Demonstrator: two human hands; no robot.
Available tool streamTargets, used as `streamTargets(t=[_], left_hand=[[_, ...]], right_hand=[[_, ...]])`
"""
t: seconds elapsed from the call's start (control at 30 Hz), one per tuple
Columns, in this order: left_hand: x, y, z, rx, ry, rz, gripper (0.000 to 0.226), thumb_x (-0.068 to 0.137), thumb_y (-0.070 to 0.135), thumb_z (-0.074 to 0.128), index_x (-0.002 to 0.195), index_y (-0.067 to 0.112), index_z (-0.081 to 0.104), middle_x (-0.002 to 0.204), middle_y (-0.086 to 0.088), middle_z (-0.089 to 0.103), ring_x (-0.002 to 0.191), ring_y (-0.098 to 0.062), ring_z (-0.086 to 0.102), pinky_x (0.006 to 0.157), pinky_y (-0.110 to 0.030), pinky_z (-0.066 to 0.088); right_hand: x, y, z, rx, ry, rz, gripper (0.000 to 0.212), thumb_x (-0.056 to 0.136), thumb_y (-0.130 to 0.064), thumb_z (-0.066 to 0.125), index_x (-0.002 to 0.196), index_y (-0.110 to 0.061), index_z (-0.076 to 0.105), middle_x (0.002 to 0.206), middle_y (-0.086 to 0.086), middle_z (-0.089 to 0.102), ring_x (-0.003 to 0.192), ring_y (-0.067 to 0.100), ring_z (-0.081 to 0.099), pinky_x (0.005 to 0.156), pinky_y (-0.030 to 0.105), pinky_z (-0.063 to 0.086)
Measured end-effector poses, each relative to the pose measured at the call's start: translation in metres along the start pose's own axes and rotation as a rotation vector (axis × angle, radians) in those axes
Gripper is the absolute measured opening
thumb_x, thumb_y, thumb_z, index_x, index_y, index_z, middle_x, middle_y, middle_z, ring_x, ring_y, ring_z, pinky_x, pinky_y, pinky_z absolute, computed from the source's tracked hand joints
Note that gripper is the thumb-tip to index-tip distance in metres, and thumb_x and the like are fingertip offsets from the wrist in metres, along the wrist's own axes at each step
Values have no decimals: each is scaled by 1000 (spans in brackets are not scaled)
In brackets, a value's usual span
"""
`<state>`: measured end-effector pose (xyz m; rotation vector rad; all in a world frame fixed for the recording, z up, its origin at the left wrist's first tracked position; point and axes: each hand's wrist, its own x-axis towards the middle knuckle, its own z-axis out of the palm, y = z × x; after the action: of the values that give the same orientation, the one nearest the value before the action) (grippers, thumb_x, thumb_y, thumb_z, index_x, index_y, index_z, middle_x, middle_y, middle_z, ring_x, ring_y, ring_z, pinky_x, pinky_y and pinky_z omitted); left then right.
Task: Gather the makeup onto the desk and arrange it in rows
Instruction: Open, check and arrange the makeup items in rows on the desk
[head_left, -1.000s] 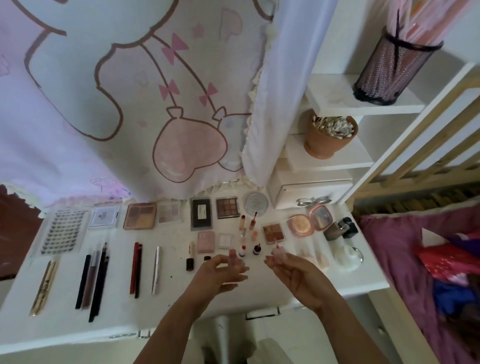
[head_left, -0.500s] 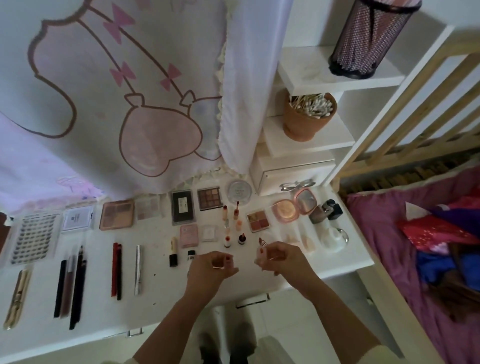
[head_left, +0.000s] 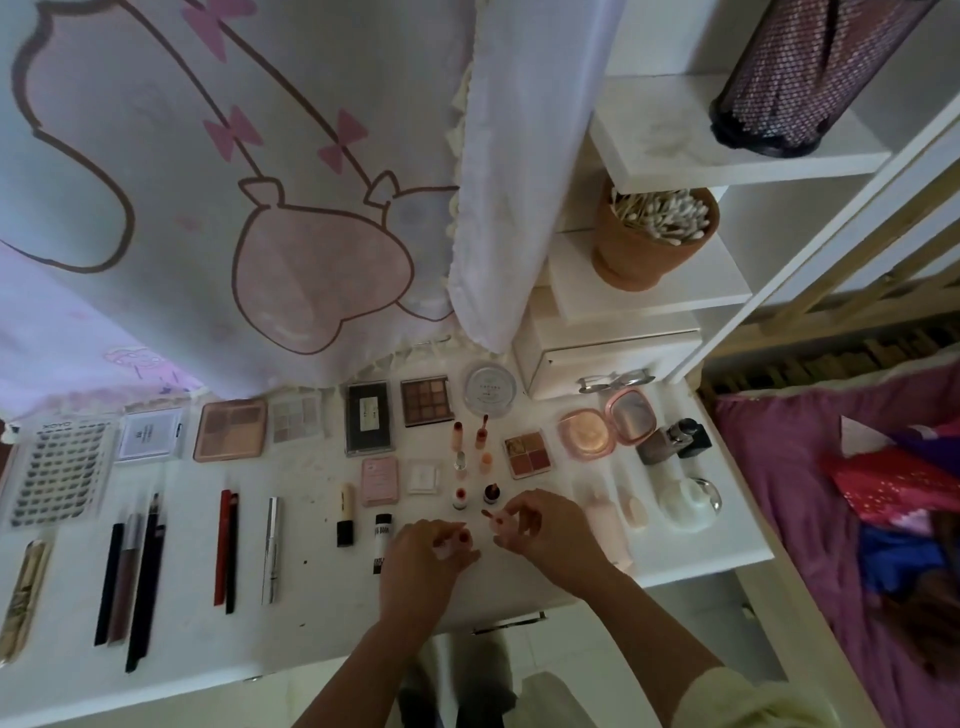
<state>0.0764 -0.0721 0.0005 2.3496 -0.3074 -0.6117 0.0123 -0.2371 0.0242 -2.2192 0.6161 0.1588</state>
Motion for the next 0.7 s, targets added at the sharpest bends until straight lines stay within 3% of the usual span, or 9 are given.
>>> streamTargets(t=[0.1,0.17,0.27,0.5,0.7], left_hand=[[4,-2,3,-6,-3,-18,35,78,42,75,110,28,69,101,11,64,86,0,55,67,-5,31],[6,-3,4,4,-2,-20,36,77,43,75,110,29,69,100,11,64,84,0,54,67,-5,30],[8,-5,6,11,-13,-21,37,77,44,75,110,28,68,101,9,64,83,-1,53,67,-7,31],[12,-6,11,-25,0,-9,35,76,42,76,106,26,68,101,11,62,84,0,51,68,-5,30],[14,-8,13,-11,-10,2,32,76,41,76,105,28,68,104,13,55,93,-3,50,80,-14,33]], right_hand=[[5,3,3,-34,-19,10,19,86,-32,70,99,-18,66,76,-15,57,67,-3,52,61,4,38],[6,5,7,-79,-57,8,21,88,-35,67,102,-19,66,88,-9,65,75,0,56,68,6,41],[10,8,13,-152,-98,7,24,88,-39,65,105,-22,67,101,-4,67,86,7,56,81,20,46],[16,14,17,-171,-75,-25,23,88,-31,66,108,-23,71,96,-13,48,87,3,48,67,1,32],[17,19,17,-227,-83,-66,23,90,-35,63,110,-29,71,100,-11,51,89,3,45,72,5,31]])
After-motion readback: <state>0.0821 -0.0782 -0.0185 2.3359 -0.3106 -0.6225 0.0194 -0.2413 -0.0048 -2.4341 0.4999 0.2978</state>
